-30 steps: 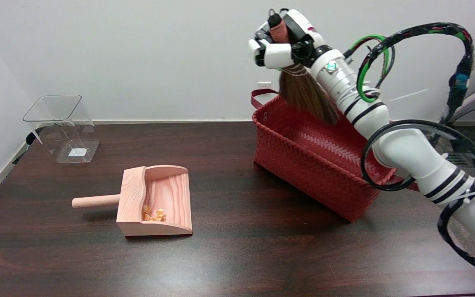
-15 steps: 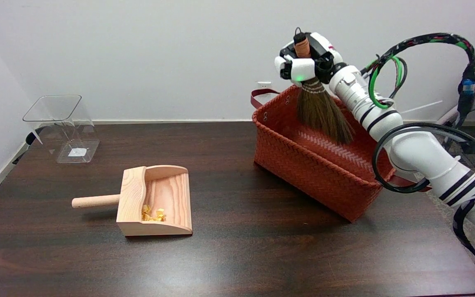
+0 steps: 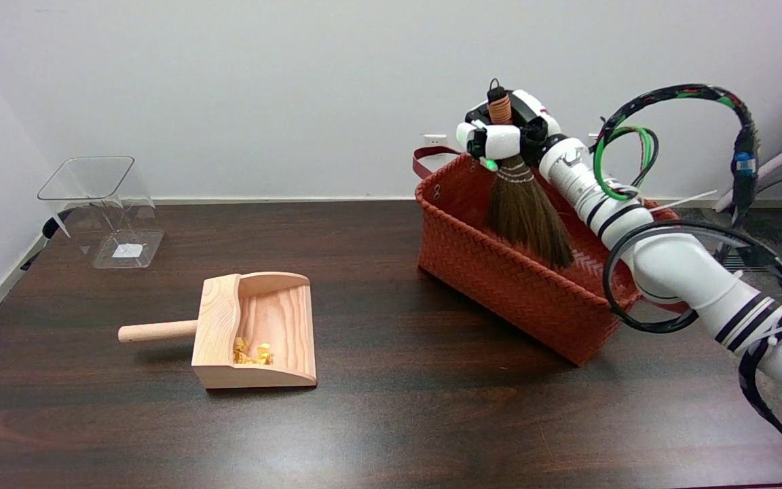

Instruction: Place the broom in the basket.

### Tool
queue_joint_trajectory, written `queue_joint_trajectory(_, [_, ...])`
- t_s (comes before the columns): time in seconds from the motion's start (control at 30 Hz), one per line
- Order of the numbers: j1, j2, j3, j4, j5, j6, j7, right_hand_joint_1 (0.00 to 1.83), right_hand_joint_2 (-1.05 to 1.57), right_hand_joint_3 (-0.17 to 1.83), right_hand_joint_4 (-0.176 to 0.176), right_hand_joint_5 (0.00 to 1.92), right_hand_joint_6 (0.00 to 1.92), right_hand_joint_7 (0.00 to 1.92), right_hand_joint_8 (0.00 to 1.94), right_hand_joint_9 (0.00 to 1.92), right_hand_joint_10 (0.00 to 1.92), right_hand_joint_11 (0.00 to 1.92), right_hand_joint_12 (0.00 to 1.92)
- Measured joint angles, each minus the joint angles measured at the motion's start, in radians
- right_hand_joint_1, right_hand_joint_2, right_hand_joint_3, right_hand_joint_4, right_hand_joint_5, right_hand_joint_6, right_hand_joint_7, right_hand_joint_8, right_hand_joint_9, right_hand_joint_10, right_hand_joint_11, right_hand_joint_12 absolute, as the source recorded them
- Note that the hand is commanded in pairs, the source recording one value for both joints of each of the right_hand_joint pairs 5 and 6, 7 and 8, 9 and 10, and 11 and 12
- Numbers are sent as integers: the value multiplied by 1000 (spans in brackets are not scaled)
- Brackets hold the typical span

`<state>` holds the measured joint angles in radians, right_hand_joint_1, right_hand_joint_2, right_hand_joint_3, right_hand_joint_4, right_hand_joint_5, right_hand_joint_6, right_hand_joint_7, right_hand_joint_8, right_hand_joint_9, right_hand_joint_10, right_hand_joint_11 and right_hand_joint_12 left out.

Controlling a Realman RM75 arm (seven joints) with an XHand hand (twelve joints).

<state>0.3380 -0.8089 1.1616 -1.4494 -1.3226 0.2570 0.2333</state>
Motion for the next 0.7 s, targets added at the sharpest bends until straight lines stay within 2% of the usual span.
queue_joint_trajectory(0.43, [-8, -33, -52, 41, -24, 55, 54, 1075, 184, 1589, 0, 1920, 1920, 1920, 1920, 1920, 1920, 1920, 1920])
queue_joint_trajectory(0.57, [-10, -41, -63, 51, -33, 65, 65, 1034, 300, 1349, 0, 1920, 1920, 1920, 1920, 1920, 1920, 1920, 1920])
queue_joint_trajectory(0.7, [-11, -48, -72, 60, -34, 72, 73, 1025, 316, 1269, 0, 1920, 1920, 1920, 1920, 1920, 1920, 1920, 1920])
